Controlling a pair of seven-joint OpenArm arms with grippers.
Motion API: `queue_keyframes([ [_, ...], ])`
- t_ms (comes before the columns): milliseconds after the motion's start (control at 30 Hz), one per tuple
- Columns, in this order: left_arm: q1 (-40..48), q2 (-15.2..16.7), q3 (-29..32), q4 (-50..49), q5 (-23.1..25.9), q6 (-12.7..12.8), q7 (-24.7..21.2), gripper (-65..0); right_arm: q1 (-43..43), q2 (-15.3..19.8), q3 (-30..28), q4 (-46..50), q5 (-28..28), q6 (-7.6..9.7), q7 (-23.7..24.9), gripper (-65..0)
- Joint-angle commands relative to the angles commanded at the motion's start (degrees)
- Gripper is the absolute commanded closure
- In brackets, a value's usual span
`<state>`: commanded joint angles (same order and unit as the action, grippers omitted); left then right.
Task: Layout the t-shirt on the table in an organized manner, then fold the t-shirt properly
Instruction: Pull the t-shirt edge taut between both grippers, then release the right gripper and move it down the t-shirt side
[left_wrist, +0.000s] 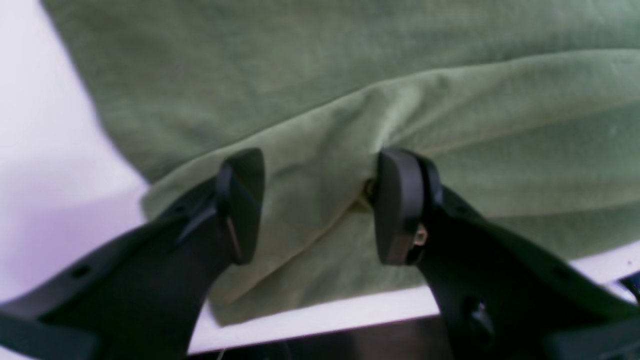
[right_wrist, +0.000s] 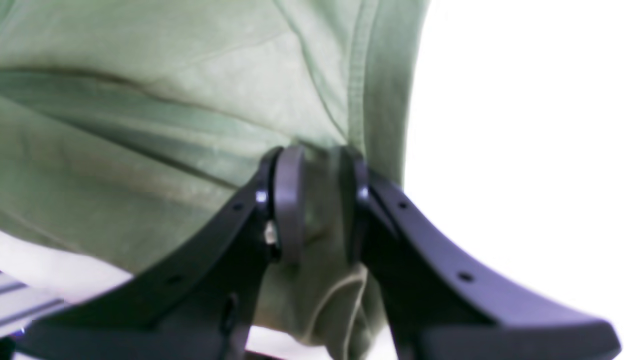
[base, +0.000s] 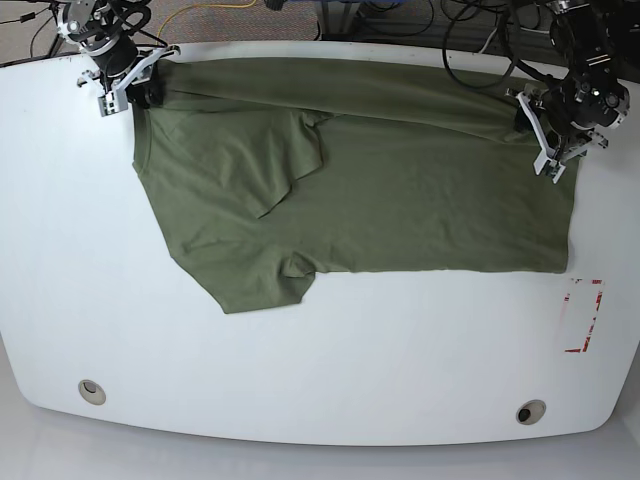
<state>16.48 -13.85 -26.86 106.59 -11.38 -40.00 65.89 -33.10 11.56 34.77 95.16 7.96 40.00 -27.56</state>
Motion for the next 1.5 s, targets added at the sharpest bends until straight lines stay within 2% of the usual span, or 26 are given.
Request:
queue_keyframes([
  [400,-1.1,-0.4,-4.0,2.9,-0.2,0.0,0.8,-31.5,-0.4,-0.2,0.1,3.4,0.0,0.00,-0.8,-12.2],
  [600,-4.7,-0.4,-7.1,3.2,-0.1,0.0,0.8,-31.7,-0.4,-1.7,-0.1,12.8,0.1,0.00,-6.2,-12.8],
  [767,-8.3,-0.4,-7.5,2.9,0.1,0.0,0.8,-31.7,2.2,-2.1,-0.3,18.2,0.0,0.00,-11.0,-13.0],
  [1000,-14.4,-0.4,-7.6,2.6,0.3,0.0,0.8,-31.5,11.7,-2.1,-0.4,18.4,-0.1,0.00,-16.2,-13.0],
  [1167,-17.1,-0.3,-7.2,2.6,0.2,0.0,1.1,-31.7,19.1,-1.0,-3.3,16.5,-0.3,0.00,-20.5,-13.0],
  [1400,-16.9,-0.3,-3.8,3.1,-0.2,0.0,9.1,-31.7,24.2,0.0,-7.3,13.4,-0.3,0.00,-21.8,-13.0],
  [1500,-14.2,-0.1,-2.3,3.2,-0.3,0.0,12.1,-31.7,25.0,-0.1,-8.4,11.9,-0.3,0.00,-21.9,-12.7],
])
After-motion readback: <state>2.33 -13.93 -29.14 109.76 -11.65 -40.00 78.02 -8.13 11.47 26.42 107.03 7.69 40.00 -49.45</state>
